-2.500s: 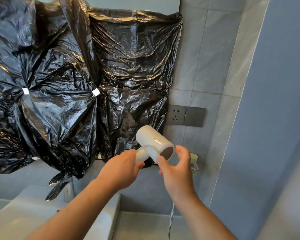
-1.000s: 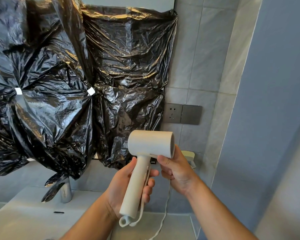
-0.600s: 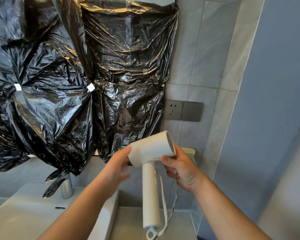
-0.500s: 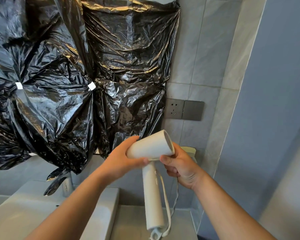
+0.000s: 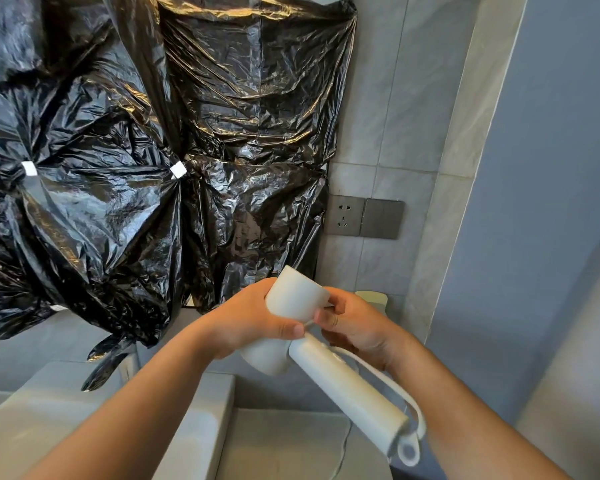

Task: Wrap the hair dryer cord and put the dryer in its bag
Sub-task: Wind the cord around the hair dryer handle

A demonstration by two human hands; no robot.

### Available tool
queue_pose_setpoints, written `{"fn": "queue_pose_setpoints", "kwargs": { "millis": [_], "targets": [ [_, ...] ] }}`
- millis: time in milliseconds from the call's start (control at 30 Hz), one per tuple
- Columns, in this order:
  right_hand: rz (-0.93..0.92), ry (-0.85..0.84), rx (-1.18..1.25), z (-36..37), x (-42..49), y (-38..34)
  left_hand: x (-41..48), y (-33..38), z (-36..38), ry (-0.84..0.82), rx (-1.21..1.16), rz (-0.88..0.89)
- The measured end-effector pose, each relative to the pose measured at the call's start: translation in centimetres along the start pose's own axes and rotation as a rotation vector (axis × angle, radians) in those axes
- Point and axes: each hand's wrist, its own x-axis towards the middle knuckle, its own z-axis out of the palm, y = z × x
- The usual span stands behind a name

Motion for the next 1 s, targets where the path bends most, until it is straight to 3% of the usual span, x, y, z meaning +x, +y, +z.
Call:
{"fn": "queue_pose_setpoints", "kwargs": {
  "millis": [100,267,367,433,667,1000],
  "targets": [
    [0.010,-0.046,0.012,-0.4,-0.2,-0.3,-0.1,-0.6,0.2,0.044,-0.084,-0.022],
    [0.083,0.094,-0.170,-1.2,-0.1,-0.5,-0.1,-1.7,0.1,0.155,-0.238,-0.063],
    [0.162,0.267,0.123,-0.2,-0.6,0.1,-0.1,-1.7,0.1,0.260,-0.286,-0.061],
    [0.173,0.335,0.167,0.7,-0.9,1.1,0.1,-1.4,0.2,0.380,-0.279,-0.052],
    [0.236,0.338,0.010,3.2,-1.2,1.7,1.0,-1.1,0.0,0.821,0.060,-0.032],
    [0.225,0.198,-0.558,6.0,-1.9,-1.0,0.5,-1.4,0.8,1.042,0.355,-0.119]
  ]
}}
